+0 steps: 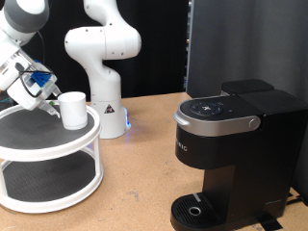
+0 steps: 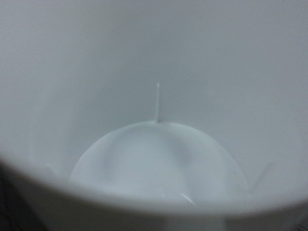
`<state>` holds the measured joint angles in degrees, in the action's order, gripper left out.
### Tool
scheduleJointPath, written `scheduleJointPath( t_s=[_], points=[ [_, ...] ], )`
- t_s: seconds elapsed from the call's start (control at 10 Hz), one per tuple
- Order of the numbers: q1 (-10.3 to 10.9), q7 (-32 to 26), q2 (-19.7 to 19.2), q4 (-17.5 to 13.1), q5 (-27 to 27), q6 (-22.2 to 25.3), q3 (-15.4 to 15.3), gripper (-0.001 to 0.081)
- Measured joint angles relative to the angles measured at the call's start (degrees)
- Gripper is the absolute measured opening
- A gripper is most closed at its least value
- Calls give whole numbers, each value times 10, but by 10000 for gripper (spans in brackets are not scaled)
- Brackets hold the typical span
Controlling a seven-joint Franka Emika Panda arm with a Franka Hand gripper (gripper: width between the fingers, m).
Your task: Make a cup of coffee with the keurig machine
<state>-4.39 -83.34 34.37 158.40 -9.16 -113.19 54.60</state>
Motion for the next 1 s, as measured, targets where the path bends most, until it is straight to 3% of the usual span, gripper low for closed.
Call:
scheduleJointPath(
  t_s=[0.3,0.4,0.5,0.7,0.8,0.9,1.0],
  points=[
    [2,0,0,3,-8,-1,4,779],
    [2,-1,0,3,-8,-1,5,600],
    [2,-2,0,3,-9,-1,5,600],
    [2,-6,0,3,-11,-1,7,280],
    [2,-6,0,3,-13,-1,8,280],
    [2,-6,0,3,-16,-1,8,98],
    [2,-6,0,3,-19,-1,8,74]
  ],
)
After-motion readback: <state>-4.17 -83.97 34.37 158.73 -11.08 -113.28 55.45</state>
